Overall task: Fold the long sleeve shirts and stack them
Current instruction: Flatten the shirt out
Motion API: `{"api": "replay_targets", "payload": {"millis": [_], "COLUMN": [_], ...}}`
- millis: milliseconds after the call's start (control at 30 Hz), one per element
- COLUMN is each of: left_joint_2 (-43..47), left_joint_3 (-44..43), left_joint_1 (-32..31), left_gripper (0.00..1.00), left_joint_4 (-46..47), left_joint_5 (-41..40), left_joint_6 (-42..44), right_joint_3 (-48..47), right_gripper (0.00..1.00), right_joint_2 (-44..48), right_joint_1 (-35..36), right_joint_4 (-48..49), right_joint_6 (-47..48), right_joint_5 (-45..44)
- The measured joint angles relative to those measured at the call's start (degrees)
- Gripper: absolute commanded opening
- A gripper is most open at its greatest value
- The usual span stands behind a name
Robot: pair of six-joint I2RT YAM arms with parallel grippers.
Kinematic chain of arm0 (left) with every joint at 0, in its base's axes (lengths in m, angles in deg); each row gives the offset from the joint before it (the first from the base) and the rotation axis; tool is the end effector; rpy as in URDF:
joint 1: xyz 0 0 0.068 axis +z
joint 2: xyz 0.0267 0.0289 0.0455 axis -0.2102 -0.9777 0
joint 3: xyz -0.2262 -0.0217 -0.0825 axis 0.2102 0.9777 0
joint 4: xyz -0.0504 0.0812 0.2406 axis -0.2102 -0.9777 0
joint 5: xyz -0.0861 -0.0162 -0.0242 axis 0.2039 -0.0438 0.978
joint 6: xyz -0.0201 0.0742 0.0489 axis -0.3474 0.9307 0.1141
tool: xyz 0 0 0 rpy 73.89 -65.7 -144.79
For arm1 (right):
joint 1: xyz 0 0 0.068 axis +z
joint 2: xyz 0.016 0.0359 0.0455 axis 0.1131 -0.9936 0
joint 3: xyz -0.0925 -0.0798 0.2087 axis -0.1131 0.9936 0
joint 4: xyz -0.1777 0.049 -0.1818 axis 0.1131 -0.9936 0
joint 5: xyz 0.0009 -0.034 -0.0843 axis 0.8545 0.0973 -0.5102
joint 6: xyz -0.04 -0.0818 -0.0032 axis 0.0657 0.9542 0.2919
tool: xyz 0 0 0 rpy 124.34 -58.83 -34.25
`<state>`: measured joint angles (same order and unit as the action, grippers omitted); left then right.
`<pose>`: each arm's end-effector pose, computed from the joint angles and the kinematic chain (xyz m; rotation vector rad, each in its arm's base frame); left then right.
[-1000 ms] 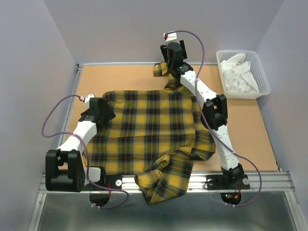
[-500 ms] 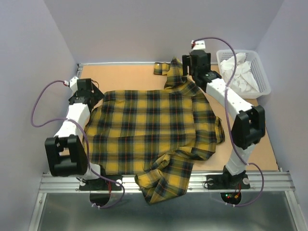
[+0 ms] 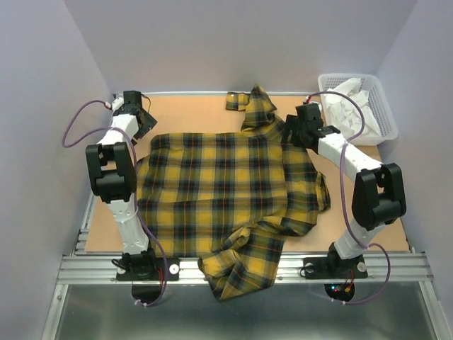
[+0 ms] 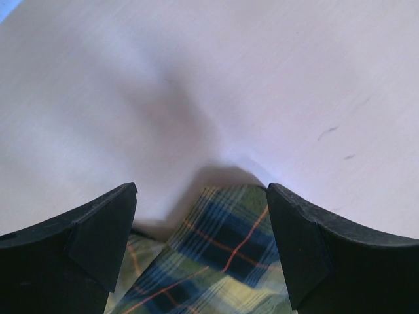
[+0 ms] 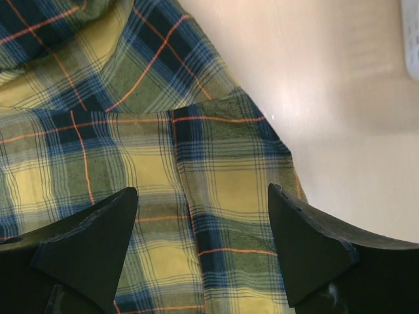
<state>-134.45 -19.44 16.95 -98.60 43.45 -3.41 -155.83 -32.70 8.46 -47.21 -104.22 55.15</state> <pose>0.4629 0.0579 0.1747 -0.9382 2.1439 -0.0006 0.3938 0.0833 0.1921 0.2272 2.3075 -0.0019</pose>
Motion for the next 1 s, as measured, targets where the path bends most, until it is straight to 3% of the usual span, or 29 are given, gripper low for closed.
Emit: {"api": "replay_targets", "payload": {"millis": [267, 633, 733, 967, 1000], "left_joint_2": [-8.39, -11.58, -11.58, -11.61, -11.61], "left_joint_3": [-6.29, -8.31, -8.31, -8.31, -8.31], "left_joint_1": [-0.57, -2.49, -2.91, -3.8, -3.98], "left_gripper": [0.87, 0.76, 0.62, 0.15, 0.12], "left_joint_4": [-5.16, -6.56, -6.86, -8.81, -9.05], "left_joint_5": [1.99, 4.15, 4.35, 3.13, 2.71], "left_joint_6": [-4.37, -5.81, -5.97, -6.1, -5.99], "right_joint_3": [1.51, 2.58, 2.91, 4.07, 4.26], "right_gripper": [0.88, 0.88, 0.88, 0.88, 0.88], "right_joint_2": [-0.48, -4.37, -5.27, -5.73, -5.75], "right_joint_1": [0.04, 0.0, 0.0, 0.0, 0.0], "right_joint_4": [-0.24, -0.24, -0.17, -0.17, -0.2], "right_joint_6": [-3.3, -3.96, -4.13, -4.52, -4.59], "right_joint_5": [-0.2, -1.25, -1.29, -1.27, -1.25]}}
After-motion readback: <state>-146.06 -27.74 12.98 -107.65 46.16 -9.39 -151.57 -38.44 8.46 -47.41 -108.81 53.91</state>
